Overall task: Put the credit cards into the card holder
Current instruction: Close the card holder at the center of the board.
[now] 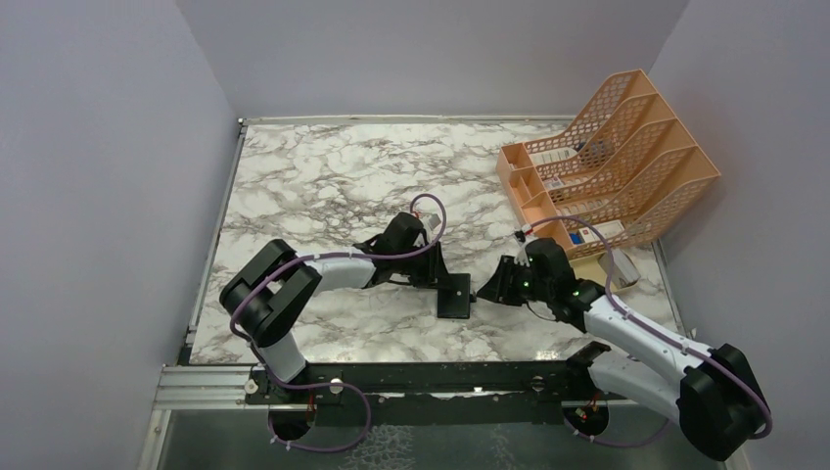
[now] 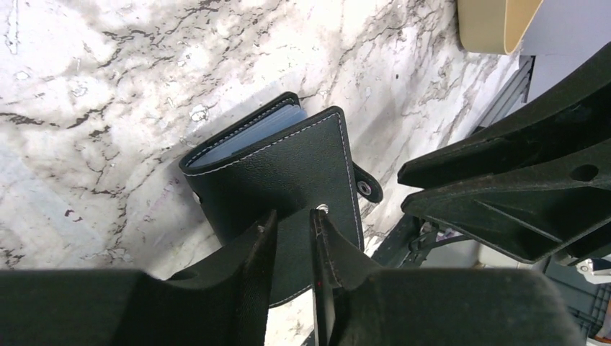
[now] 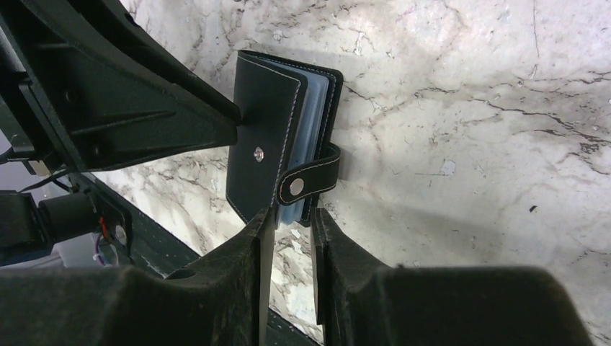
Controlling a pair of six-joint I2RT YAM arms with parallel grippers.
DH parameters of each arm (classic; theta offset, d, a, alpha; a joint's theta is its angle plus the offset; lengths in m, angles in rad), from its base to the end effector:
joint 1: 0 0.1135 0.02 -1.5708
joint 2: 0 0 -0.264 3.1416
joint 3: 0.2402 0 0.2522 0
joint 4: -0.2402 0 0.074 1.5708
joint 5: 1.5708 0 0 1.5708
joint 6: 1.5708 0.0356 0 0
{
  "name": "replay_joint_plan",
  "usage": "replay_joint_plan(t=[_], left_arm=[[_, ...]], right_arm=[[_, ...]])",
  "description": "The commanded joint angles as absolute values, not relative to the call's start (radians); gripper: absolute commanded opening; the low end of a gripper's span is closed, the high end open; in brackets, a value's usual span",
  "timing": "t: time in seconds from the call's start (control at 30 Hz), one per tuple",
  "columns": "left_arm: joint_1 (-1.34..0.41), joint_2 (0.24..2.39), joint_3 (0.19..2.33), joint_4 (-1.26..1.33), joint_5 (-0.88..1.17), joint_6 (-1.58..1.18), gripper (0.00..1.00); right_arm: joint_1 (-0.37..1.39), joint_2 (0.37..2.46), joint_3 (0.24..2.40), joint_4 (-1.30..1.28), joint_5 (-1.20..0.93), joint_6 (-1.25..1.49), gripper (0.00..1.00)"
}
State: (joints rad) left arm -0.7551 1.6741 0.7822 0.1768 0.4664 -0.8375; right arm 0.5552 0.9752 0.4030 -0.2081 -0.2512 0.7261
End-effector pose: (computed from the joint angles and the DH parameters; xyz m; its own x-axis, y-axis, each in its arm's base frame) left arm 0.2276 -0.2362 0.1538 -0.9581 -0.0096 -0.2863 0.2205 0.6135 -0.7583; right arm 0.1546 0.1063 0.1735 -0.8857 0.2074 -0.4153 -0.0971 0.7921 0.6026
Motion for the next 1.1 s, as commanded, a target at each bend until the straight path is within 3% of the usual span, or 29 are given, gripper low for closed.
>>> replay_joint_plan(t=[0.0, 0.27, 0.73, 1.07], left_arm=[[-0.761, 1.695, 0.816, 0.172, 0.427, -0.8, 0.24], [-0.762, 1.722, 0.818, 0.147, 0.395, -0.779, 0.19], [-0.768, 1.755, 0.796, 0.132, 0.355, -0.781, 0.2], [-0.77, 1.754, 0.792, 0.131, 0.353, -0.788, 0.2]], right_arm=[[0.56, 0.953, 0.384, -0.164, -0.267, 0.757, 0.24], [0.56, 0.977, 0.393, -0.122, -0.28, 0.782, 0.24], [0.559, 1.03, 0.384, -0.056, -0.307, 0.82, 0.34], [0.56, 1.07, 0.383, -0.038, -0.308, 0.847, 0.34]])
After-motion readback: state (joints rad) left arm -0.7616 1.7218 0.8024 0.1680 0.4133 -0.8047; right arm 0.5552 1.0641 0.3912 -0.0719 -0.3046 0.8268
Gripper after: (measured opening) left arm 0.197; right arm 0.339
